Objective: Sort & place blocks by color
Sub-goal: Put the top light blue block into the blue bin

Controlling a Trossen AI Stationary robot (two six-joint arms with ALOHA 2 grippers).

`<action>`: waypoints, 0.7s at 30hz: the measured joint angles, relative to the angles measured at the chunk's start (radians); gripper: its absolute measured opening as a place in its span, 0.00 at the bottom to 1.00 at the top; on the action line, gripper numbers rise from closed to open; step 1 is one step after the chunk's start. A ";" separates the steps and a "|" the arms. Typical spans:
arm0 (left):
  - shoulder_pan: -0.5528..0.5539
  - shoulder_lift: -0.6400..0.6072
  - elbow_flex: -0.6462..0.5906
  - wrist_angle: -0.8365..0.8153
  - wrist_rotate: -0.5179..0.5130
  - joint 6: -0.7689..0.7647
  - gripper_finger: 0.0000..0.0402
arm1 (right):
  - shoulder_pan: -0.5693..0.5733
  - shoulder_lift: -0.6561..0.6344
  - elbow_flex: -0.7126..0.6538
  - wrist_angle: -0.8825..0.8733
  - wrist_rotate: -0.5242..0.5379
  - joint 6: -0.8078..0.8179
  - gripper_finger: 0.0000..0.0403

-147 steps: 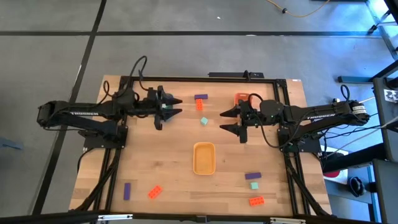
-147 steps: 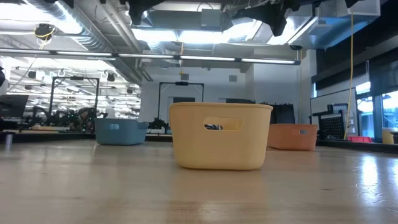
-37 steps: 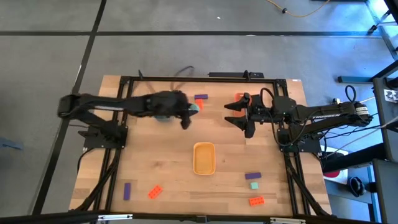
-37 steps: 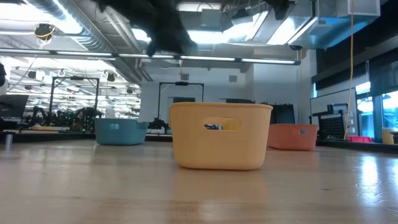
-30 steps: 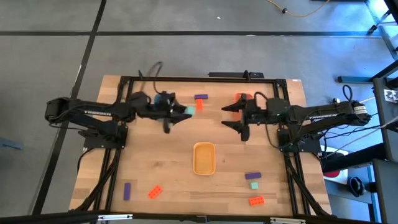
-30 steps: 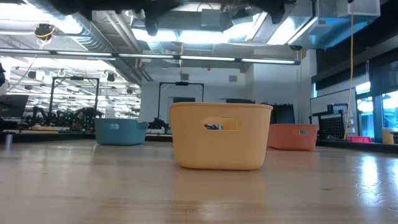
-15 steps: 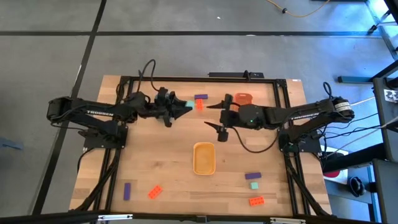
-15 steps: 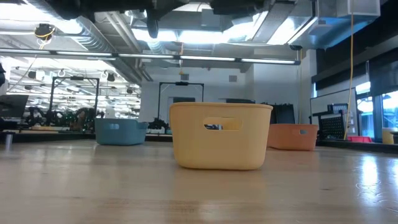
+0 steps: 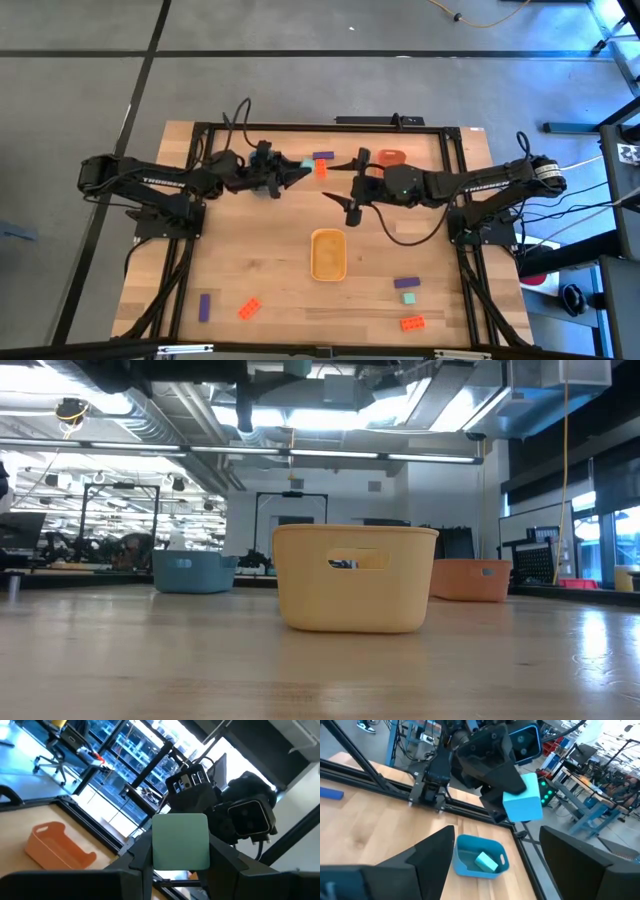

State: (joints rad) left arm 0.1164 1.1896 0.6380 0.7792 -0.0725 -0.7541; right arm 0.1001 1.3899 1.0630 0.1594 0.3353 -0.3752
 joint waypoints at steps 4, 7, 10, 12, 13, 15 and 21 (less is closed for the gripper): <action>0.000 0.001 0.000 0.000 -0.016 -0.050 0.30 | 0.000 0.019 0.000 0.007 -0.023 -0.004 0.73; 0.001 0.016 0.000 -0.003 -0.014 -0.079 0.30 | 0.000 0.035 0.000 0.011 -0.023 -0.004 0.73; 0.002 0.025 0.000 0.004 -0.012 -0.108 0.30 | 0.004 0.052 0.000 0.026 -0.023 -0.003 0.73; 0.003 0.032 0.000 -0.001 -0.012 -0.128 0.30 | 0.008 0.058 0.000 0.049 -0.022 -0.007 0.73; 0.003 0.033 0.000 -0.004 -0.012 -0.138 0.30 | 0.009 0.060 0.000 0.060 -0.022 -0.012 0.73; 0.003 0.037 0.000 0.006 -0.012 -0.160 0.30 | 0.009 0.064 0.000 0.070 -0.021 -0.013 0.73; -0.003 0.057 0.015 0.026 0.022 -0.223 0.30 | 0.009 0.078 0.000 0.146 0.043 -0.039 0.73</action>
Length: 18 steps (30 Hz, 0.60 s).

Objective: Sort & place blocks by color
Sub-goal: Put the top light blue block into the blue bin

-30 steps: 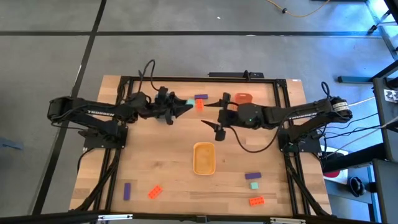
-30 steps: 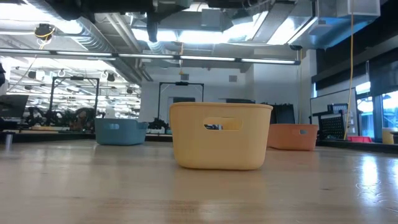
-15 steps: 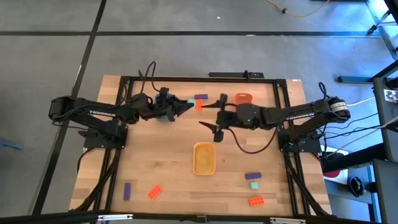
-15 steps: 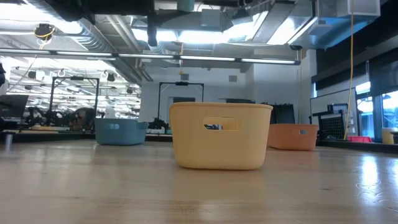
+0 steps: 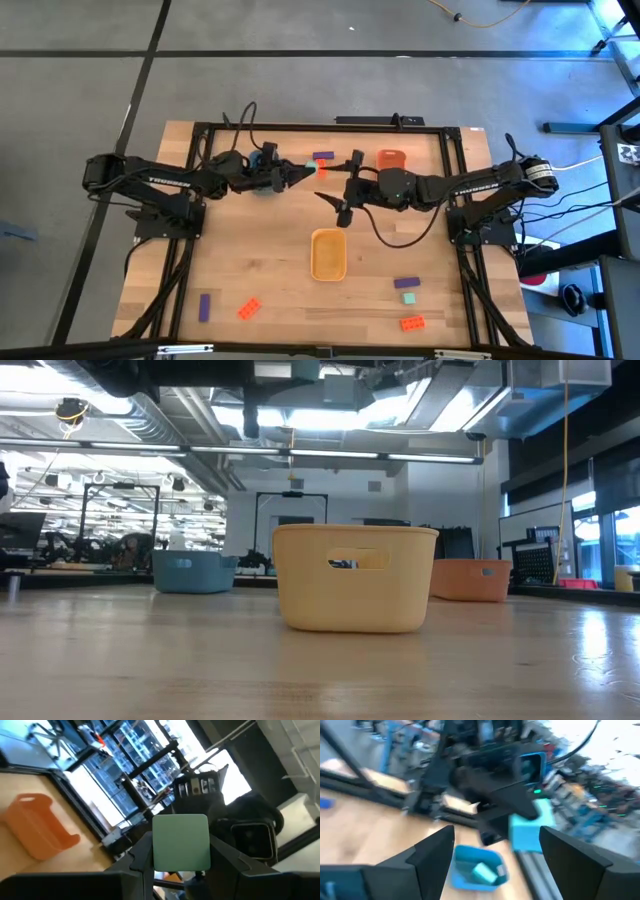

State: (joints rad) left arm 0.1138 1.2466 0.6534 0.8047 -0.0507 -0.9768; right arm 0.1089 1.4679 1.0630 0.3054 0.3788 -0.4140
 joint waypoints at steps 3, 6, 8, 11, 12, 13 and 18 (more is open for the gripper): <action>-0.010 0.023 0.025 -0.002 -0.010 -0.011 0.30 | 0.002 0.006 -0.002 0.026 0.061 -0.036 0.73; -0.013 0.042 0.056 0.004 -0.014 -0.011 0.30 | 0.000 0.006 0.000 0.064 0.067 -0.038 0.73; -0.014 0.053 0.065 0.000 -0.009 -0.012 0.30 | 0.000 0.006 0.000 0.066 0.087 -0.040 0.73; -0.015 0.055 0.068 -0.008 0.001 -0.012 0.30 | 0.002 0.010 0.000 0.071 0.148 -0.060 0.73; -0.015 0.056 0.068 -0.008 0.006 -0.012 0.30 | 0.002 0.010 0.000 0.069 0.169 -0.073 0.73; -0.016 0.057 0.068 -0.004 0.032 -0.012 0.30 | 0.003 0.010 0.000 0.069 0.182 -0.091 0.73; -0.021 0.058 0.070 0.000 0.121 -0.008 0.30 | 0.000 0.011 0.000 0.056 0.164 -0.088 0.73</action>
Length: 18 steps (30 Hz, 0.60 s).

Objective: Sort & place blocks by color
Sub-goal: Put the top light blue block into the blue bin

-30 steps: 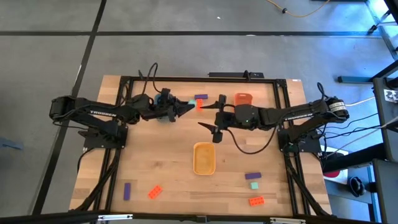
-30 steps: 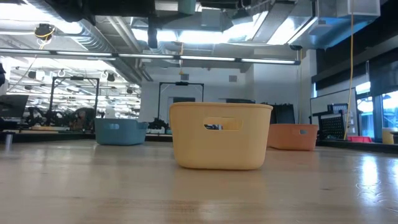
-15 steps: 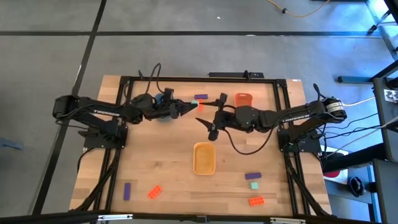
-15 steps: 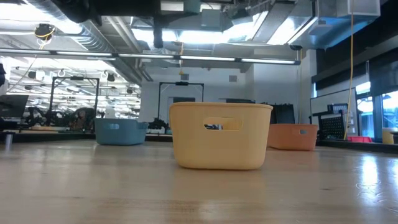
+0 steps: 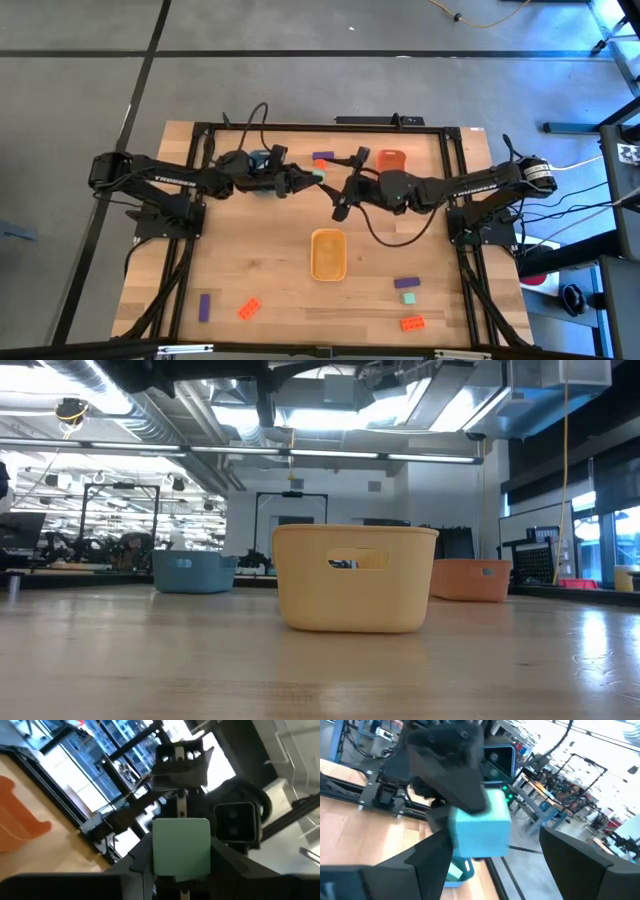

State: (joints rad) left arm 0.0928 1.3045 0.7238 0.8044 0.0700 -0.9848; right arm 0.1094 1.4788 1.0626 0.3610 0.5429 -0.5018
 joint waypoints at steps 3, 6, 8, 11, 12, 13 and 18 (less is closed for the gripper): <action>0.001 0.000 0.000 -0.003 0.008 -0.013 0.30 | 0.003 0.000 0.002 -0.002 -0.017 0.000 0.73; 0.002 0.000 0.000 -0.003 0.020 -0.017 0.30 | 0.005 0.000 0.003 -0.004 -0.063 0.000 0.73; 0.017 -0.001 0.000 -0.005 0.013 0.013 0.30 | 0.006 -0.001 0.003 -0.019 -0.049 0.001 0.73; 0.072 -0.025 0.000 -0.053 0.001 0.077 0.30 | 0.014 -0.019 0.003 -0.045 0.002 0.038 0.73; 0.099 -0.043 0.000 -0.086 0.005 0.098 0.30 | 0.019 -0.033 0.003 -0.053 0.013 0.054 0.73; 0.126 -0.065 0.000 -0.133 0.012 0.122 0.30 | 0.025 -0.056 0.004 -0.090 0.028 0.069 0.73; 0.237 -0.192 0.008 -0.505 -0.029 0.320 0.30 | 0.055 -0.210 0.004 -0.382 0.066 0.257 0.73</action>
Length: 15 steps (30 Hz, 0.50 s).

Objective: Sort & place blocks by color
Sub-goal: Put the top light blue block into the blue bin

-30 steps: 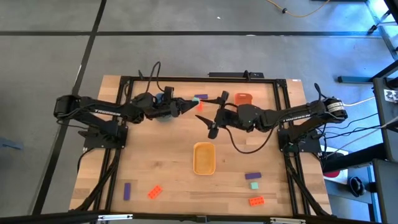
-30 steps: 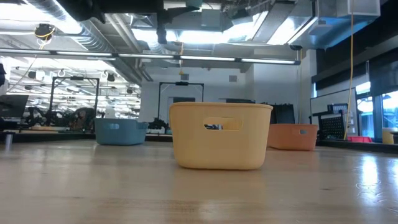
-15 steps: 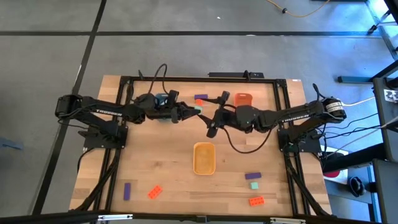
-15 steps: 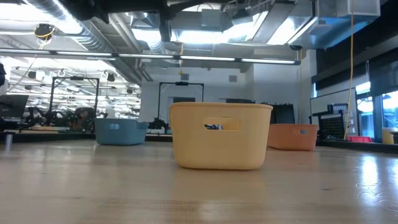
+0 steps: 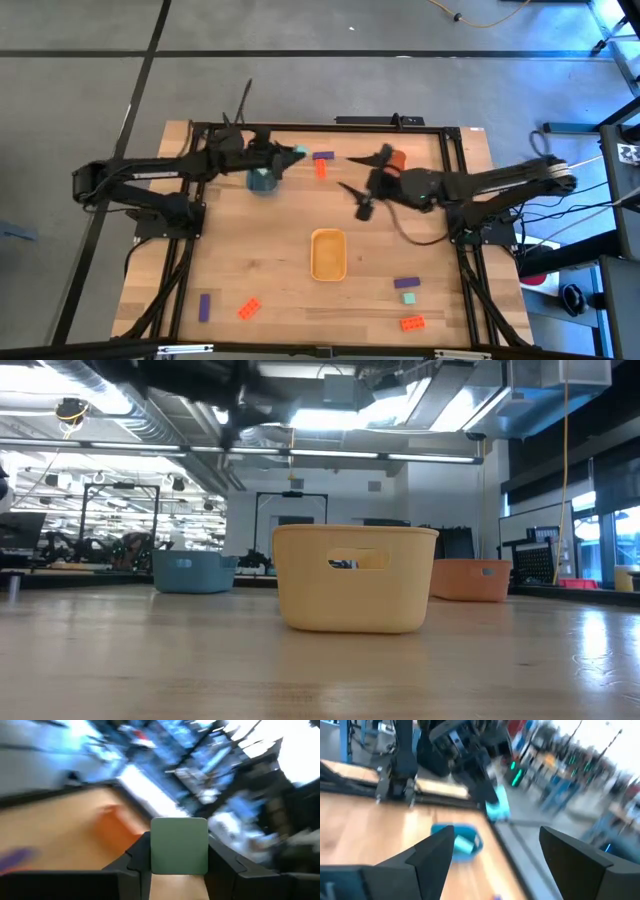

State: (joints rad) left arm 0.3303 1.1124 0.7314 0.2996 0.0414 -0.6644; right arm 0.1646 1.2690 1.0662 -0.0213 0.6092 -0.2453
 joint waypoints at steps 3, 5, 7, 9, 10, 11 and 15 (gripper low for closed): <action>0.031 -0.027 0.057 -0.379 -0.070 0.117 0.30 | 0.002 -0.100 0.000 -0.228 0.003 0.170 0.73; 0.037 -0.005 0.108 -0.572 -0.092 0.177 0.30 | 0.002 -0.158 -0.005 -0.358 0.013 0.262 0.73; 0.036 0.036 0.162 -0.731 -0.119 0.202 0.30 | 0.002 -0.212 -0.026 -0.438 0.027 0.330 0.73; 0.039 0.098 0.208 -0.878 -0.138 0.207 0.30 | 0.002 -0.262 -0.061 -0.476 0.029 0.379 0.73; 0.043 0.133 0.230 -0.938 -0.151 0.210 0.30 | 0.002 -0.287 -0.084 -0.477 0.029 0.406 0.73; 0.047 0.170 0.249 -0.986 -0.166 0.214 0.30 | 0.002 -0.311 -0.108 -0.478 0.029 0.430 0.73; 0.071 0.325 0.271 -1.084 -0.187 0.199 0.30 | 0.002 -0.389 -0.191 -0.465 0.018 0.512 0.73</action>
State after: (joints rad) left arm 0.4013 1.4376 1.0027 -0.7843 -0.1459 -0.4656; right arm 0.1669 0.8803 0.8748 -0.4863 0.6268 0.2668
